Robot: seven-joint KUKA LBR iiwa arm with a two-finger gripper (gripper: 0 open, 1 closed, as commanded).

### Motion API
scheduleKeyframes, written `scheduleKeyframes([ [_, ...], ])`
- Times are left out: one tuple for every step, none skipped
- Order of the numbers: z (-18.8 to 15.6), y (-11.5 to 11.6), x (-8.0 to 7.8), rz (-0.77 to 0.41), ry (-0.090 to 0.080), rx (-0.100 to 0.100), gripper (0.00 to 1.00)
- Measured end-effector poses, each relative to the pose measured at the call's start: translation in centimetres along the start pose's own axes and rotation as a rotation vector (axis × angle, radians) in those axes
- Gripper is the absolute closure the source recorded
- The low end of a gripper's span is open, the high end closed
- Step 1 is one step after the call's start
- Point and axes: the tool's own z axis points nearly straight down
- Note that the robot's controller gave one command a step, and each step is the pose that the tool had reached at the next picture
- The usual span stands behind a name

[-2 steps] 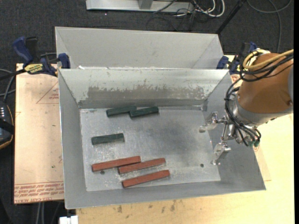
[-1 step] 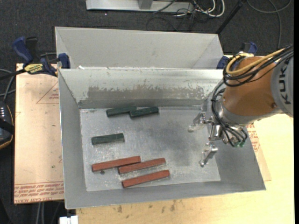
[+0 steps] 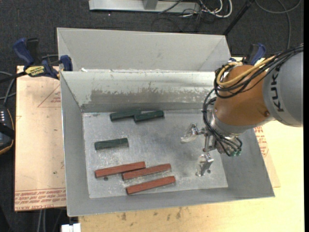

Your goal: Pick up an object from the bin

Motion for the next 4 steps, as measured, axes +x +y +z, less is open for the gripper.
scheduleKeyframes([
  [1.8, 0.7, -0.3, -0.075, -0.005, 0.003, 0.0],
  [5.2, 6.9, -3.4, 0.271, -0.025, 0.003, 1.0],
  [5.2, 6.9, -3.4, 0.271, -0.025, 0.003, 1.0],
  [3.8, 7.3, -2.9, 0.124, -0.004, 0.003, 1.0],
])
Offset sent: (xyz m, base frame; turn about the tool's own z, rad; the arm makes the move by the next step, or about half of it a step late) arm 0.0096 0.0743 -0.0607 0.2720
